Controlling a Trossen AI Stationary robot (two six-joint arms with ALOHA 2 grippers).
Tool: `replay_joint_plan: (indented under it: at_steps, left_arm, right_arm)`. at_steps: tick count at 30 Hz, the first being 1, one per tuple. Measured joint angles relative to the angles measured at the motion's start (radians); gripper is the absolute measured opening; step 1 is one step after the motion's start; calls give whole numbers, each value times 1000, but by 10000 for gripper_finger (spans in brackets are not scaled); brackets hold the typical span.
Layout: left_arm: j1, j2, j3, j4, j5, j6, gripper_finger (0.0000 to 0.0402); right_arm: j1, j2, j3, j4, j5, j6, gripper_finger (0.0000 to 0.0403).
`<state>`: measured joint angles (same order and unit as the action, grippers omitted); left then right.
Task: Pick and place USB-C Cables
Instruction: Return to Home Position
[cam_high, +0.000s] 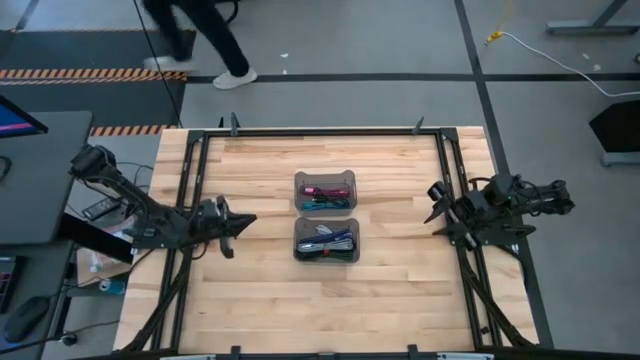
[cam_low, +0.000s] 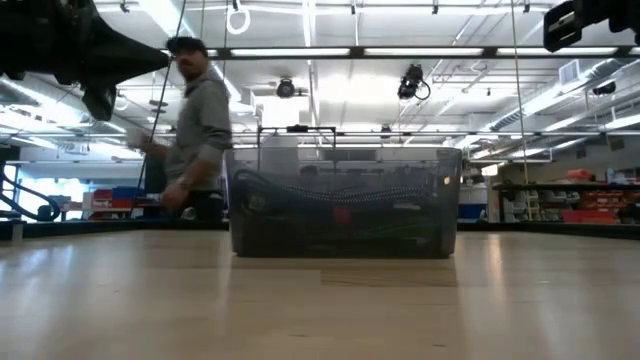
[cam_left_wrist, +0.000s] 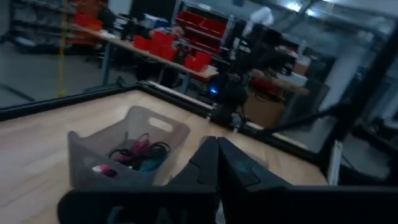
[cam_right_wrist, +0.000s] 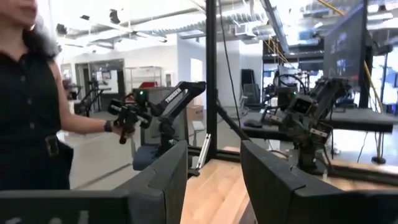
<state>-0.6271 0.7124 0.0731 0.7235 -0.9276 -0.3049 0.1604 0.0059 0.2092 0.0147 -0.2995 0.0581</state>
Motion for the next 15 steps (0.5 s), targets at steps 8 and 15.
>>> replay_joint_plan:
  at_steps: [8,15]
  left_arm:
    - [-1,0,0,23,32,-151,14]
    - [1,-1,0,83,242,-71,17]
  right_arm:
    - [0,0,0,-30,114,129,155]
    - [0,0,0,-32,265,156,155]
